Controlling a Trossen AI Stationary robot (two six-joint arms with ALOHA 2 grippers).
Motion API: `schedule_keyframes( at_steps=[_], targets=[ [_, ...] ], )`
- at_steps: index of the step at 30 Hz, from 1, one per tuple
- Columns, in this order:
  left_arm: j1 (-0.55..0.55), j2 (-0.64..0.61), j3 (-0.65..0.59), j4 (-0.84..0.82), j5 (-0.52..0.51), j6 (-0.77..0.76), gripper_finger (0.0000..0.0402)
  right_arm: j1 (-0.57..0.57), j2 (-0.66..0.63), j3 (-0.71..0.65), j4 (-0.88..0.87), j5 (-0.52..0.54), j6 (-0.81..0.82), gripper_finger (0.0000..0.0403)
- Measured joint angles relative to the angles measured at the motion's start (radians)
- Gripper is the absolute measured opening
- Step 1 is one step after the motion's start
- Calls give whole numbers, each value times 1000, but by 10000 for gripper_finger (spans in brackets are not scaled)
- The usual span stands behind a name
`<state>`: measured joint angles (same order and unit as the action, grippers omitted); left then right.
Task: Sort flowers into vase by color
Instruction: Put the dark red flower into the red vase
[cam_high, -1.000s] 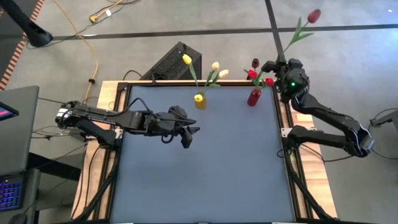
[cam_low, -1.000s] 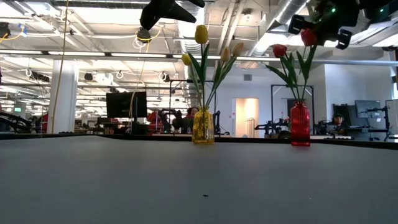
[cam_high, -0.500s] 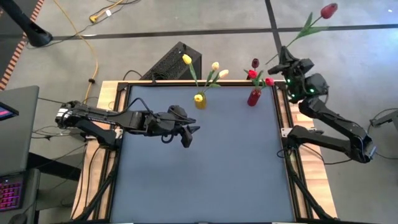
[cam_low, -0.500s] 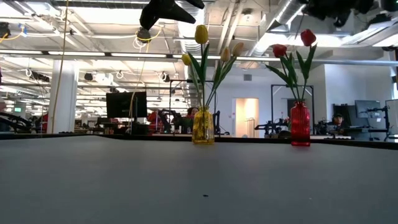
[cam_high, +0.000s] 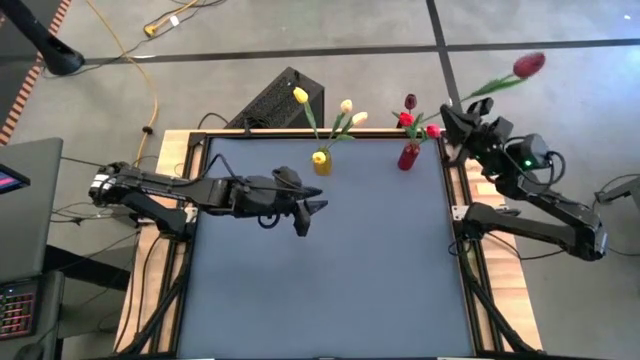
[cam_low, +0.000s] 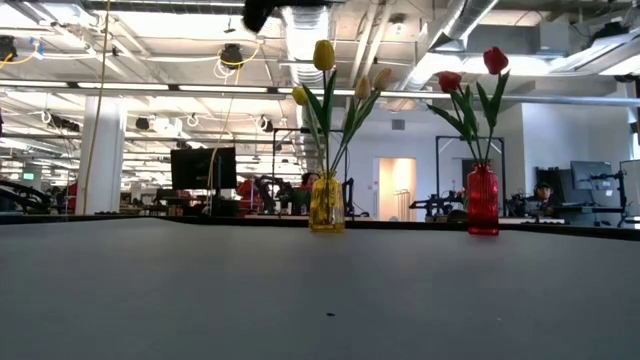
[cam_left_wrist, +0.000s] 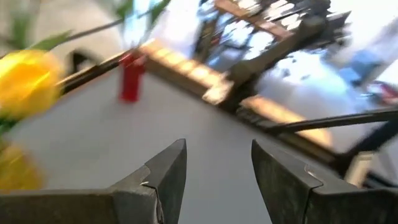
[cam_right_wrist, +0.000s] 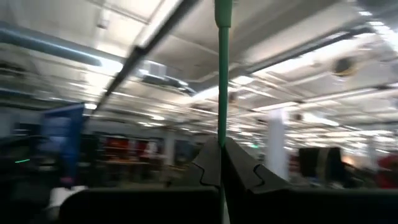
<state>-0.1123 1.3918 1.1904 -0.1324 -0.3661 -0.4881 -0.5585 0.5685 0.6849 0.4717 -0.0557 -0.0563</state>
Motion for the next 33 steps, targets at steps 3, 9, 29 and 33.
schedule_keyframes(
  at_steps=[3,9,29,33],
  targets=[
    [0,6,0,124,81,75,169,54,-5,0,-20,-57,0,25],
    [-6,51,3,318,160,199,169,175,-8,0,-126,-125,-7,25],
    [15,343,216,568,230,466,169,551,-5,24,-657,-26,-59,25],
    [51,374,258,560,230,484,169,591,-2,24,-703,-20,-24,25]
  ],
)
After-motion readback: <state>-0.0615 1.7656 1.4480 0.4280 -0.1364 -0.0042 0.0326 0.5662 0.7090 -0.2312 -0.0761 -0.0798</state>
